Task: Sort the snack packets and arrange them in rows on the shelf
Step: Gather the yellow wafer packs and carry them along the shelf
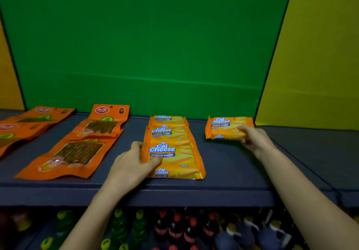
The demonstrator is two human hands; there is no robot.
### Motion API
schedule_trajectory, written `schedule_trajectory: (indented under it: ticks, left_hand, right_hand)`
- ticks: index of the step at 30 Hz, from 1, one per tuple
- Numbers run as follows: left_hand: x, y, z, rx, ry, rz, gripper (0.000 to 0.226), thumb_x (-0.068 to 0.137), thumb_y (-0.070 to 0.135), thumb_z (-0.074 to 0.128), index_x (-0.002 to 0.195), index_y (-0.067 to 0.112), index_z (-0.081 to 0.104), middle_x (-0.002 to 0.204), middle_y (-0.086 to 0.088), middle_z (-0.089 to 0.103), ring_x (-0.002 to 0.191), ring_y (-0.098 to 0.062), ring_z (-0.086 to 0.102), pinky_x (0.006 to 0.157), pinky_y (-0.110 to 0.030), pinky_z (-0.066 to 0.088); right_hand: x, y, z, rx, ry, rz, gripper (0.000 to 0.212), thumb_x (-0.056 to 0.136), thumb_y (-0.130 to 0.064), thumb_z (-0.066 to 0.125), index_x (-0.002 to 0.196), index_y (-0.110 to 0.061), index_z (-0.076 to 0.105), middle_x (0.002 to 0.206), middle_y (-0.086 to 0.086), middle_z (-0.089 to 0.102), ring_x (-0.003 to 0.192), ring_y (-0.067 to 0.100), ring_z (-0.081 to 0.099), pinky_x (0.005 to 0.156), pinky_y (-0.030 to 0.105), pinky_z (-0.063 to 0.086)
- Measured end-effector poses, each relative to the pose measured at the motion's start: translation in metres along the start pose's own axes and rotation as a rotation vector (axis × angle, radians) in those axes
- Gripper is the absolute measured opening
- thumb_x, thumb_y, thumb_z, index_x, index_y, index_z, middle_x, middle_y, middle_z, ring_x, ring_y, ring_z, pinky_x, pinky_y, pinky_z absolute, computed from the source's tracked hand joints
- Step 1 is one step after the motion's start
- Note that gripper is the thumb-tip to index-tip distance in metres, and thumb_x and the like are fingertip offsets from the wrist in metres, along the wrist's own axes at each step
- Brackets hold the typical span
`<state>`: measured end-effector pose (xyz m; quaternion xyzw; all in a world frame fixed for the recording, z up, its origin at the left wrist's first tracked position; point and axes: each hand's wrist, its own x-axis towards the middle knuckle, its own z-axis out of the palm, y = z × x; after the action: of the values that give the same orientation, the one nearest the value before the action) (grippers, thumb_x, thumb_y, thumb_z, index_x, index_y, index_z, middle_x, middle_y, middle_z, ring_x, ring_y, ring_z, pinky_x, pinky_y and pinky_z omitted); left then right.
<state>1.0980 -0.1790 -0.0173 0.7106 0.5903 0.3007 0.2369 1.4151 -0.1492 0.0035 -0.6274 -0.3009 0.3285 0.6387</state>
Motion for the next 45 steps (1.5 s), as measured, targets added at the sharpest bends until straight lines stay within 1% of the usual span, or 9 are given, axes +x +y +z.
schedule_trajectory:
  ticks: [3, 6, 8, 11, 20, 24, 29, 33, 45]
  left_hand:
    - [0.002, 0.000, 0.003, 0.129, 0.076, -0.016, 0.055, 0.080, 0.058, 0.054, 0.116, 0.017, 0.048, 0.105, -0.001, 0.059, 0.104, -0.024, 0.056, 0.086, -0.035, 0.043]
    - [0.008, 0.005, 0.003, 0.284, 0.167, 0.022, 0.060, 0.080, 0.059, 0.053, 0.120, 0.014, 0.050, 0.119, -0.004, 0.055, 0.113, -0.021, 0.051, 0.093, -0.036, 0.043]
    - [0.012, 0.010, 0.002, 0.353, 0.239, 0.064, 0.063, 0.082, 0.058, 0.051, 0.125, 0.012, 0.049, 0.124, -0.006, 0.052, 0.118, -0.022, 0.047, 0.096, -0.035, 0.040]
    - [0.019, 0.021, -0.002, 0.407, 0.360, 0.146, 0.056, 0.086, 0.050, 0.052, 0.124, 0.010, 0.051, 0.123, -0.007, 0.056, 0.118, -0.024, 0.049, 0.094, -0.035, 0.040]
    - [0.040, 0.029, -0.004, 0.484, 0.420, 0.136, 0.036, 0.092, 0.041, 0.047, 0.114, 0.014, 0.057, 0.115, -0.004, 0.063, 0.107, -0.022, 0.057, 0.080, -0.033, 0.046]
    - [0.039, 0.022, -0.009, 0.567, 0.475, 0.141, 0.032, 0.092, 0.038, 0.047, 0.111, 0.015, 0.059, 0.115, -0.004, 0.064, 0.109, -0.025, 0.057, 0.080, -0.033, 0.045]
    - [0.022, 0.005, -0.028, 0.615, 0.553, 0.162, 0.030, 0.091, 0.033, 0.049, 0.108, 0.013, 0.062, 0.109, -0.008, 0.067, 0.103, -0.029, 0.060, 0.077, -0.035, 0.045]
    - [-0.003, -0.017, -0.056, 0.641, 0.602, 0.146, 0.038, 0.087, 0.039, 0.043, 0.101, 0.011, 0.065, 0.100, -0.009, 0.069, 0.095, -0.032, 0.062, 0.070, -0.036, 0.046]
    - [-0.128, -0.148, -0.186, 0.730, 0.731, -0.180, 0.020, 0.086, 0.030, 0.060, 0.089, 0.011, 0.066, 0.086, -0.011, 0.071, 0.083, -0.034, 0.066, 0.061, -0.035, 0.047]
  right_hand:
    - [0.025, 0.008, 0.003, -0.064, -0.018, 0.024, 0.009, 0.088, -0.015, 0.058, 0.093, -0.008, 0.056, 0.079, 0.005, 0.056, 0.063, 0.009, 0.050, 0.033, 0.009, 0.040]
    - [0.050, 0.013, 0.004, -0.170, -0.011, 0.005, 0.022, 0.087, -0.021, 0.061, 0.098, -0.002, 0.057, 0.096, 0.010, 0.057, 0.064, 0.012, 0.052, 0.037, 0.012, 0.046]
    - [0.065, 0.013, 0.004, -0.333, 0.027, -0.049, 0.039, 0.085, -0.030, 0.061, 0.107, 0.003, 0.061, 0.105, 0.013, 0.062, 0.079, 0.023, 0.060, 0.062, 0.025, 0.055]
    - [0.080, 0.013, 0.003, -0.591, 0.054, -0.105, 0.055, 0.086, -0.040, 0.057, 0.121, 0.002, 0.057, 0.126, 0.022, 0.057, 0.117, 0.037, 0.053, 0.096, 0.039, 0.042]
    - [0.096, 0.019, 0.006, -0.798, 0.145, -0.159, 0.058, 0.091, -0.034, 0.050, 0.129, 0.009, 0.044, 0.136, 0.028, 0.044, 0.128, 0.041, 0.041, 0.102, 0.040, 0.035]
    - [0.083, 0.011, 0.009, -0.856, 0.199, -0.294, 0.056, 0.090, -0.034, 0.053, 0.132, 0.002, 0.043, 0.139, 0.023, 0.038, 0.130, 0.039, 0.033, 0.106, 0.045, 0.028]
    - [0.043, -0.013, 0.031, -0.824, -0.065, -0.674, 0.030, 0.089, -0.023, 0.057, 0.116, -0.012, 0.062, 0.129, 0.016, 0.053, 0.122, 0.035, 0.044, 0.100, 0.038, 0.035]
    - [-0.013, -0.031, 0.064, -0.838, -0.266, -0.869, 0.029, 0.089, -0.024, 0.057, 0.116, -0.014, 0.060, 0.124, 0.009, 0.058, 0.118, 0.029, 0.051, 0.097, 0.034, 0.037]
    - [-0.193, -0.022, 0.210, -0.784, -0.712, -1.079, 0.021, 0.089, -0.035, 0.053, 0.107, -0.028, 0.060, 0.113, -0.006, 0.065, 0.110, 0.018, 0.057, 0.092, 0.036, 0.047]
